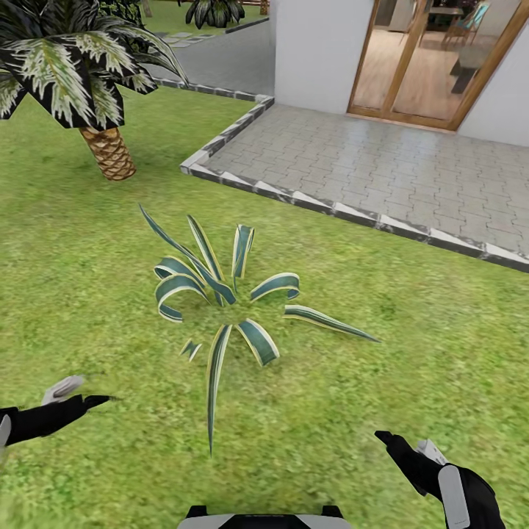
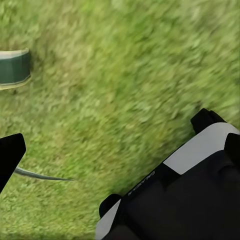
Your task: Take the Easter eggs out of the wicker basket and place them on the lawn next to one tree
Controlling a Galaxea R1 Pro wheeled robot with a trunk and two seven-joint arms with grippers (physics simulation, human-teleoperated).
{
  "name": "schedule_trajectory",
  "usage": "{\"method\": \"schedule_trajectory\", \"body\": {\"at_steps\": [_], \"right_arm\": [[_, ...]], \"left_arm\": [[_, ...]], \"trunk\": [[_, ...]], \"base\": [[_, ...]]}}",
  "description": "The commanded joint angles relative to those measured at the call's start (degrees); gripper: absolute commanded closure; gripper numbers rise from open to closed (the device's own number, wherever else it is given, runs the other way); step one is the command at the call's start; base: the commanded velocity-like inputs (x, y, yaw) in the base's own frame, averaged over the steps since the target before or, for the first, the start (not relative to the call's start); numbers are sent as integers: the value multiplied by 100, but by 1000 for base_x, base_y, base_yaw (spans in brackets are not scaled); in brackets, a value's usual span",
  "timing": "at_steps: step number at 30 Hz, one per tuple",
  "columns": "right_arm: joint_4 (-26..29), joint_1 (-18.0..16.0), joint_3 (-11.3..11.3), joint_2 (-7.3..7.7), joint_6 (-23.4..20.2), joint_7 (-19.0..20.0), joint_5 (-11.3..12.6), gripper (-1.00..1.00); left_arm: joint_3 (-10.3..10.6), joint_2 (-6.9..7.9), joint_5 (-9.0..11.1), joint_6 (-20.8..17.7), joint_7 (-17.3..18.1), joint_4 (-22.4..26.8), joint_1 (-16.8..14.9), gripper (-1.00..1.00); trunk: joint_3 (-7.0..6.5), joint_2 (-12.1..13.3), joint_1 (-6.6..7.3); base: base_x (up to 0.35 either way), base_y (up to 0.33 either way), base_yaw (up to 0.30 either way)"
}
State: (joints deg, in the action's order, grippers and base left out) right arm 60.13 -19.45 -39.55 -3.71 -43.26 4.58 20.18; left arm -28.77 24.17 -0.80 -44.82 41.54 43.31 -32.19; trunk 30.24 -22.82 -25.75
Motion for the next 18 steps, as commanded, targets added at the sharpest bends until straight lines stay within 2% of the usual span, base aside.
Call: {"method": "schedule_trajectory", "body": {"at_steps": [1, 5, 13, 18], "right_arm": [[8, -6, -26, -7, -34, 43, -32, -100], [7, -6, -26, -7, -34, 43, -32, -100], [7, -6, -19, -7, -34, 43, -32, -100], [7, -6, -18, -7, -34, 43, -32, -100]], "left_arm": [[-101, -1, -9, -19, -77, 2, -6, -100], [-259, 0, -12, 79, -369, 3, -3, -100], [-306, 3, -8, 129, -887, 2, -4, -100], [-305, 1, -10, 131, -981, 2, -2, -100]], "trunk": [[8, -10, -3], [8, -10, -3], [8, -10, -3], [8, -10, -3]], "base": [[0, 0, 0], [0, 0, 0], [27, 22, 0], [68, 52, 0]]}}
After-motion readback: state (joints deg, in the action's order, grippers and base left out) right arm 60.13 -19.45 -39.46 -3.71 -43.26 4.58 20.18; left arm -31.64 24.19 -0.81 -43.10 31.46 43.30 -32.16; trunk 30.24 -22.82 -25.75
